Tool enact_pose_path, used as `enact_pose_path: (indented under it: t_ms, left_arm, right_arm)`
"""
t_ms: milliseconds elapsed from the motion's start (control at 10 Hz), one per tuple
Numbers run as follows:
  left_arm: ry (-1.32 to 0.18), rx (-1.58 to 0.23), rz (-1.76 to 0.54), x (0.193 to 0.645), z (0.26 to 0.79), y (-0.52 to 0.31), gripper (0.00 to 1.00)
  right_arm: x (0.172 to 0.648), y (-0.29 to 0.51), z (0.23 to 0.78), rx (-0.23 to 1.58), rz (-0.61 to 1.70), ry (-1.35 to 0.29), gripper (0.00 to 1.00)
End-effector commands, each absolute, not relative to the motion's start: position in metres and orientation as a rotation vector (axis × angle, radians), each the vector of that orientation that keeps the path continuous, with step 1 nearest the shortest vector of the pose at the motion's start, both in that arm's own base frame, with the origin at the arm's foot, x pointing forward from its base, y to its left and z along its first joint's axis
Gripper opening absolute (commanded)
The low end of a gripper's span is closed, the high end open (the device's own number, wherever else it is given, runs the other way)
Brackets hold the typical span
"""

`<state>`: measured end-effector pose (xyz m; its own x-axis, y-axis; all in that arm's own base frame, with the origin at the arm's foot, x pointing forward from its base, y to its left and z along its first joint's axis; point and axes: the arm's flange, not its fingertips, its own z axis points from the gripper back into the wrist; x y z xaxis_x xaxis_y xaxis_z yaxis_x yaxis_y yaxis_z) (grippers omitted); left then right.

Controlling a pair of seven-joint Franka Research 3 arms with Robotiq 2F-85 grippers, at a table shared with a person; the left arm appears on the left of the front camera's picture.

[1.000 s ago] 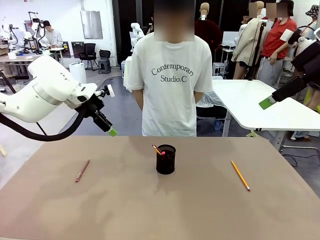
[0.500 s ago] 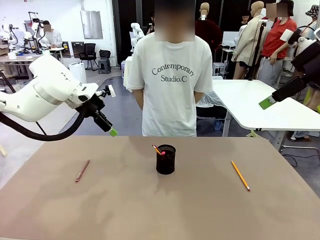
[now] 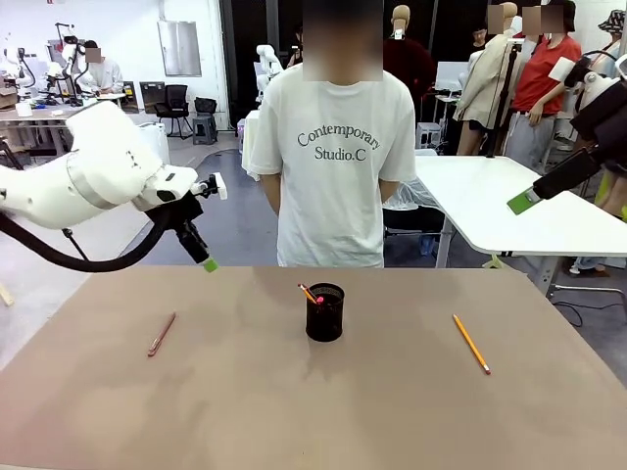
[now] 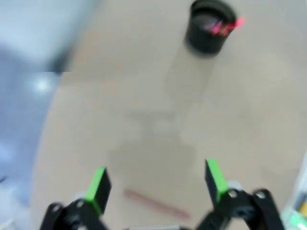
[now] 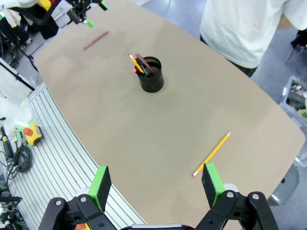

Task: Place the pens into the pen holder.
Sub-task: Pick up a writing instrument from the table and place it into the Pen holder.

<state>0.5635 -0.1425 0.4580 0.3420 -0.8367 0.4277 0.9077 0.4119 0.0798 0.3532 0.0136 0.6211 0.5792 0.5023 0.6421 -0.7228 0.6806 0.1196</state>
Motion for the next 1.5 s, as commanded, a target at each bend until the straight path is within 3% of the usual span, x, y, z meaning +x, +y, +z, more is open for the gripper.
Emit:
enact_pose_path:
  t_ms: [0,200,300,600,900,1000,1100,1400]
  left_arm:
    - [-0.196,0.042,-0.957,0.572,0.47,-0.138,1.0]
    - [-0.031,0.079,-0.668,0.577,0.463,-0.136,1.0]
    - [-0.04,0.09,-0.483,0.582,0.458,-0.138,1.0]
    - [-0.12,-0.072,-0.253,0.587,0.432,-0.125,1.0]
    - [-0.147,-0.069,-0.213,0.579,0.41,-0.119,1.0]
    - [-0.156,-0.013,-0.348,0.579,0.41,-0.115,1.0]
    - [-0.122,-0.08,-0.207,0.592,0.416,-0.123,1.0]
    - [-0.122,-0.08,-0.207,0.592,0.416,-0.123,1.0]
  right_arm:
    - [0.353,0.014,0.622,0.408,0.735,-0.615,1.0]
    - [0.353,0.014,0.622,0.408,0.735,-0.615,1.0]
    - [0.353,0.014,0.622,0.408,0.735,-0.615,1.0]
    - [0.353,0.014,0.622,0.408,0.735,-0.615,1.0]
    - [0.353,0.014,0.622,0.408,0.735,-0.615,1.0]
    - [0.353,0.014,0.622,0.408,0.735,-0.615,1.0]
    - [0.353,0.014,0.622,0.408,0.735,-0.615,1.0]
    - [0.353,0.014,0.622,0.408,0.735,-0.615,1.0]
